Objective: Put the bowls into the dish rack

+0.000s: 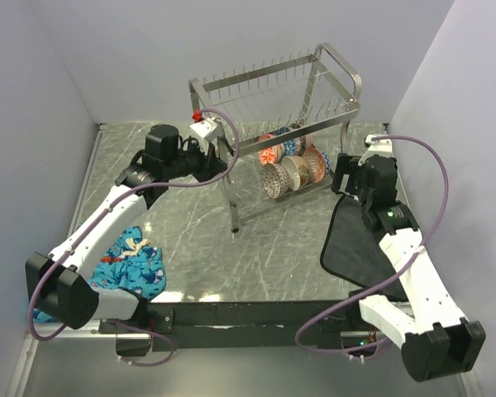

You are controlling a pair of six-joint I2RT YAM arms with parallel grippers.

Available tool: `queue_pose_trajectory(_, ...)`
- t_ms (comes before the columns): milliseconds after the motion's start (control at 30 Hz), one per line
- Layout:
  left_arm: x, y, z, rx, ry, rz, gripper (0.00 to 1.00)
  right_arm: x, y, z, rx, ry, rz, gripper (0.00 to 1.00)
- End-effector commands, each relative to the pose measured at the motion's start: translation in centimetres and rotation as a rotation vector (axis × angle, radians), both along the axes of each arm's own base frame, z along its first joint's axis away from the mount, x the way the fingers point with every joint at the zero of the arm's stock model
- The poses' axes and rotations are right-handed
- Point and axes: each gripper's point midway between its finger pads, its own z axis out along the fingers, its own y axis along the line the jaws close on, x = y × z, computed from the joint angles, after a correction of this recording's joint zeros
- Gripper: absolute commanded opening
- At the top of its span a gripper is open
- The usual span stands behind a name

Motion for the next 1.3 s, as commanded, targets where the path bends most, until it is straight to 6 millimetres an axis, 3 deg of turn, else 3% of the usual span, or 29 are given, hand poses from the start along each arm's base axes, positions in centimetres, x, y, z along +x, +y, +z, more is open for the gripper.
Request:
queue_pose_trajectory(0,2.1,1.8,2.2,-0.021,-0.071,0.126,0.01,1.6,0.0,3.3,0.011,-0.074,0.029,1.0)
queue_pose_trajectory(200,4.9,5.1,2.8,0.052,-0.136,0.225,0.01,2.8,0.3,3.1,0.04,-0.051,0.048,1.0)
queue_pose_trajectory(367,5.6,7.5,2.7,0.075,-0.143,0.3,0.01,3.1,0.8,2.8,0.07,-0.044,0.06,1.0)
queue_pose_trajectory(467,6.1,8.6,2.8,0.084,-0.157,0.344,0.01,3.0,1.2,2.5,0.088,-0.037,0.075,1.0)
queue_pose_trajectory(733,9.9,13.4,3.3,0.11,-0.182,0.502,0.01,1.7,1.5,1.5,0.122,-0.021,0.084,1.0)
queue_pose_trajectory(1100,10.6,15.5,3.8,0.116,-0.212,0.593,0.01,0.0,1.2,0.4,0.132,-0.003,0.084,1.0)
queue_pose_trajectory(1267,11.6,18.1,3.6,0.132,-0.213,0.697,0.07,-0.6,1.3,0.0,0.136,0.006,0.092,1.0)
